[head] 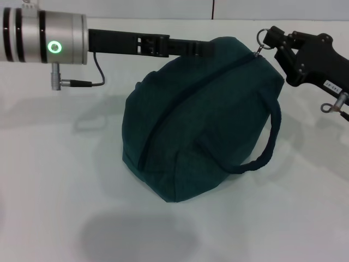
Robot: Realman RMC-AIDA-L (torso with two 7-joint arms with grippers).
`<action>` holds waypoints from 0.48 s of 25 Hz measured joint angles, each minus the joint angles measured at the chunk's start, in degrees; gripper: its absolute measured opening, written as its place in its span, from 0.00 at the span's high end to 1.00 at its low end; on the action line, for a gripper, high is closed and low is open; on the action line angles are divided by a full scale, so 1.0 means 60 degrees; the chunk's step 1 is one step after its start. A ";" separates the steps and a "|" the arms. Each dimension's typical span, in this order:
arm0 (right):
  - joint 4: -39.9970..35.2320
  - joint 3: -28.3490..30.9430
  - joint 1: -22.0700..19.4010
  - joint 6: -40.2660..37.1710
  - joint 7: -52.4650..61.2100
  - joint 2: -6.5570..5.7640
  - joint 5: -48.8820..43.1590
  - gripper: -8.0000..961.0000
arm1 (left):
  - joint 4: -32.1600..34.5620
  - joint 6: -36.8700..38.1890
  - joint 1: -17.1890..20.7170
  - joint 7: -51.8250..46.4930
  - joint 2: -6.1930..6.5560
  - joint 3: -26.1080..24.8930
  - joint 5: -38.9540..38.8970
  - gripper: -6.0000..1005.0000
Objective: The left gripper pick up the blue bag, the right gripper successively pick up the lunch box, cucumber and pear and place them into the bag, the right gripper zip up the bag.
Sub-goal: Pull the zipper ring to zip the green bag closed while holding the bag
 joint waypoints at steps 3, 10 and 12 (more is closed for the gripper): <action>-0.0013 -0.0012 0.0011 -0.0006 -0.0053 0.0020 0.0002 0.98 | 0.0000 -0.0105 -0.0011 -0.0053 -0.0018 0.0000 0.0086 0.14; 0.0012 -0.0009 -0.0004 -0.0175 -0.0097 0.0024 0.0002 0.98 | -0.0062 -0.0630 -0.0006 -0.0417 -0.0089 0.0094 0.0312 0.14; 0.0015 -0.0008 -0.0032 -0.0258 -0.0097 0.0024 0.0003 0.98 | -0.0053 -0.0685 0.0021 -0.0474 -0.0127 0.0097 0.0418 0.14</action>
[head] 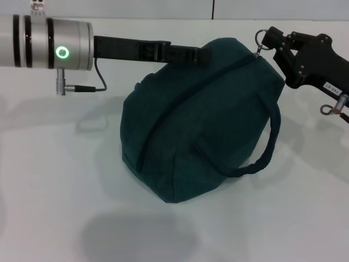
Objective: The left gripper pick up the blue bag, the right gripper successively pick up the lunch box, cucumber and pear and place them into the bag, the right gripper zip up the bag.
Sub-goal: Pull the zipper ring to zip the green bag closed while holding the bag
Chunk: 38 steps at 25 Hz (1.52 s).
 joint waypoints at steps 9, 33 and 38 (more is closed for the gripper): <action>0.0021 0.0000 -0.0100 -0.0180 0.0001 0.0000 -0.0001 0.98 | 0.0042 -0.0017 0.0075 0.0035 -0.0118 0.0114 0.0042 0.41; 0.1029 0.0070 -0.0029 -0.0251 0.1091 0.0023 0.0812 0.98 | 0.0116 0.0711 0.0590 0.0905 -0.0366 0.0107 -0.1256 0.94; 0.1047 0.0075 0.0037 -0.0024 0.1573 0.0017 0.0962 0.98 | 0.0298 0.1199 0.0639 0.0911 -0.0404 0.0106 -0.1276 0.94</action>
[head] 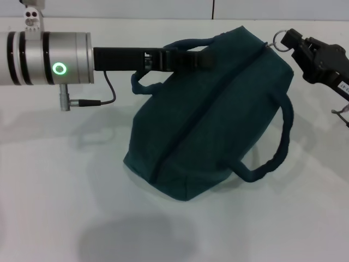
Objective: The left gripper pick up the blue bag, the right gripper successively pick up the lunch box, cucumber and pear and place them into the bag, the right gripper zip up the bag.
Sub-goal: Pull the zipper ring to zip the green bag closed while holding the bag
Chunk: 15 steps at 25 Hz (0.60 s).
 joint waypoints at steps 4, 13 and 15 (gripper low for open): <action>0.0000 -0.0001 0.0003 0.0033 0.0029 -0.0004 0.0098 0.98 | 0.0001 0.0178 -0.0015 0.0002 -0.0006 0.0000 0.0005 0.94; 0.0002 0.0008 0.0069 0.0300 0.0032 -0.0045 0.0364 0.98 | 0.0002 0.0881 -0.0018 0.0132 -0.0005 0.0003 -0.0453 0.94; 0.0028 -0.0016 0.0095 0.0354 0.0038 -0.0046 0.0365 0.98 | 0.0002 0.1057 -0.0006 0.0161 -0.0005 0.0004 -0.0656 0.94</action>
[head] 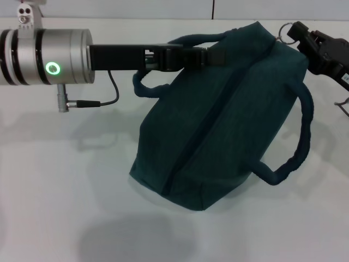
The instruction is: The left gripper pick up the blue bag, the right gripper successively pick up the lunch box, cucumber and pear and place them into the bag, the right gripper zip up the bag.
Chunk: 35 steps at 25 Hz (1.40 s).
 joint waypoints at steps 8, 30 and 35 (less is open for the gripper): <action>0.0053 -0.0038 0.0011 0.0158 0.0008 0.0029 0.0006 0.98 | -0.0001 0.0460 0.0170 0.0231 0.0044 -0.0009 -0.0811 0.94; 0.0007 -0.0085 -0.0459 -0.0116 0.0329 -0.0210 -0.0033 0.64 | -0.0110 -0.0809 0.0475 0.0473 -0.0178 -0.0019 -0.0760 0.94; -0.0037 0.0487 -0.0993 -0.0367 0.0337 -0.0371 -0.0037 0.53 | -0.0181 -0.1687 0.0457 0.0719 -0.0227 0.0446 -0.0737 0.94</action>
